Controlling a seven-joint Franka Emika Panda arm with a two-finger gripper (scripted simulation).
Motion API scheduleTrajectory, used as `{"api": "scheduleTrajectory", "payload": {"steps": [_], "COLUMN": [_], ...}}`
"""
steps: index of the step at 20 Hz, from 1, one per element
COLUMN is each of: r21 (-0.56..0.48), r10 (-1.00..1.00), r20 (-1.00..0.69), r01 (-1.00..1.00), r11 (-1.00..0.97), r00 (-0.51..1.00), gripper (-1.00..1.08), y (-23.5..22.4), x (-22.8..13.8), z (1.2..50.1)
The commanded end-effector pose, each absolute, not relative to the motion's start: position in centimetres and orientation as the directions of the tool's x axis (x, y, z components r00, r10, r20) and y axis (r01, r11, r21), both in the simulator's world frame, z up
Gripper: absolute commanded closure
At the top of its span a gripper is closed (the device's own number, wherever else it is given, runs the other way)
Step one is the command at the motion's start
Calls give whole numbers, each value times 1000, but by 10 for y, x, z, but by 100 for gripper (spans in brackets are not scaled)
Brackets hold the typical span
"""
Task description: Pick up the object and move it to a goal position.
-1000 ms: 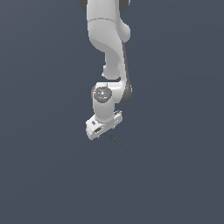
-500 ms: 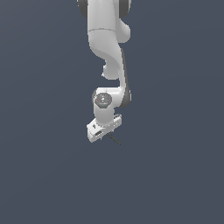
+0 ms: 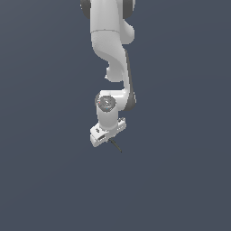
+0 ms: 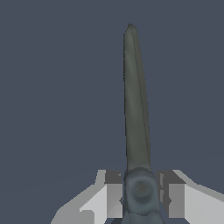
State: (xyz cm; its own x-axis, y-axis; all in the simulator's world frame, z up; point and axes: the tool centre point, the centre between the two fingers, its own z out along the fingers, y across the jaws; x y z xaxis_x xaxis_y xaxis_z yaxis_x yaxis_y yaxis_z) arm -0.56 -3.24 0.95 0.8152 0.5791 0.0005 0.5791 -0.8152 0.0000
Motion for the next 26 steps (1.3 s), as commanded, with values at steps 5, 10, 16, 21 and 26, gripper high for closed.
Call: {"api": "scheduleTrajectory", "payload": {"steps": [5,10,16,21,26], "r21": [20,77,177,268,340], "r10": [569,542,494,447,408], "r20": [23,88,212,338,451], "r01": [569,537,463,371,269], "r11": [-822,-840,-868,-889,-901], "r00": [822,835,843,828,794], "gripper": [108,108,108,108,108], "y": [-30,-24,-13,-4,4], "x": [7,41,95,136,159], "z": [24,68,157,255,351]}}
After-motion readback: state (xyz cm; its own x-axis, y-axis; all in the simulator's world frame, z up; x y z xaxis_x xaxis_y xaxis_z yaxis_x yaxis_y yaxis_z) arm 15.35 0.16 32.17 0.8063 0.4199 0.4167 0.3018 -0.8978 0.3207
